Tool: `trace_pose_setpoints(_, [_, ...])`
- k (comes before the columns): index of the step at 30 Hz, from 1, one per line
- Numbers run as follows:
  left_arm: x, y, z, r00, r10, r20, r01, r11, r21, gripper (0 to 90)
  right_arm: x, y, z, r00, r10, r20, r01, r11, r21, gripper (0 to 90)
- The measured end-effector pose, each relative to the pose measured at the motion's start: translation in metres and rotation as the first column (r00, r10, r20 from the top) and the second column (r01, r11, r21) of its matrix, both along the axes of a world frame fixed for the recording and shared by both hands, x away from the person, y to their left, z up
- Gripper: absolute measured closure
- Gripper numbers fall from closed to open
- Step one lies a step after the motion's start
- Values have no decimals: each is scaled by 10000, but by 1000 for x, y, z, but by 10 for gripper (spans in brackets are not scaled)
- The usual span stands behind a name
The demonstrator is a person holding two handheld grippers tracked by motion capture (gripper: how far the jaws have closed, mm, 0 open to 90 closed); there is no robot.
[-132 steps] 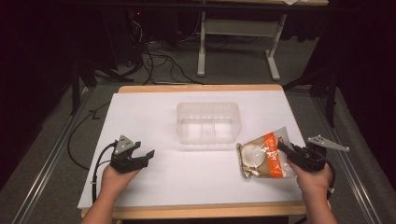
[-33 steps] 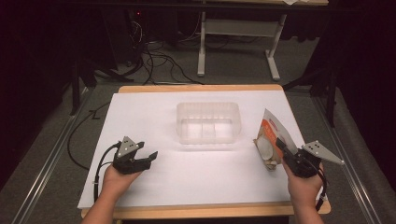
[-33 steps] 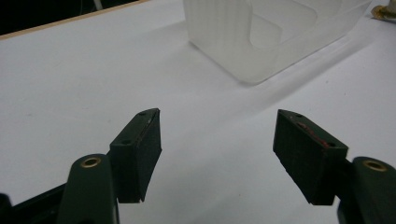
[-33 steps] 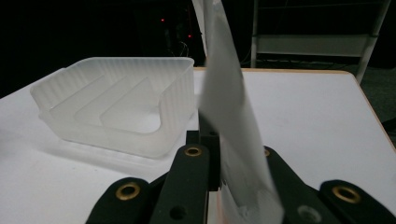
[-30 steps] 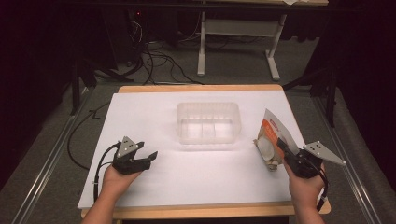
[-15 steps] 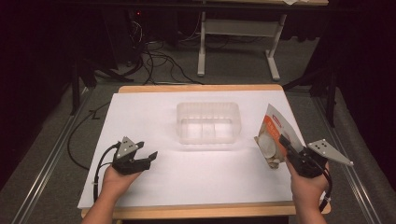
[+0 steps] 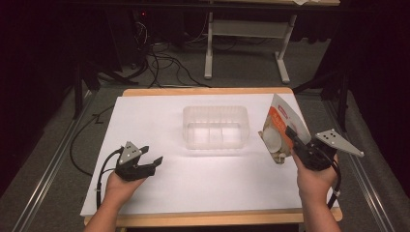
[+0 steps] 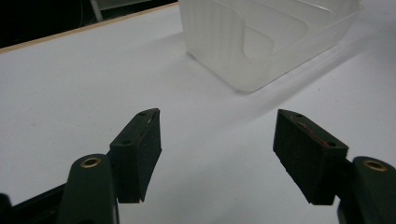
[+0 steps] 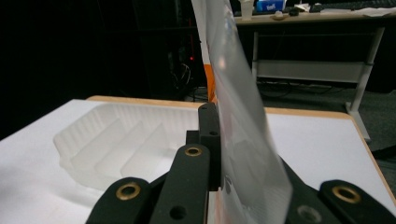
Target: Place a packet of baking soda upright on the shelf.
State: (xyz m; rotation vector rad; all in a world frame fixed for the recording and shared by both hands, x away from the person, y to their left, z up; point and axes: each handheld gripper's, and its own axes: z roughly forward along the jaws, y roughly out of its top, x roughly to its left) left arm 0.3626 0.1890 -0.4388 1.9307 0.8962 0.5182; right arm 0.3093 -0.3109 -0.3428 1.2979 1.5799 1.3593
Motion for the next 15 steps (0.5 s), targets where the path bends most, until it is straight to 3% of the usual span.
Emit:
trace_pose_setpoints(6, [2, 1, 0, 10000, 12, -26, -12, 10000, -32, 326, 6, 9, 20, 9993, 135, 357, -135, 9999, -15, 900])
trace_pose_setpoints(15, [1, 1, 1, 10000, 2, -29, -2, 10000, -64, 326, 11, 18, 36, 9971, 424, 628, -436, 9989, 174, 900])
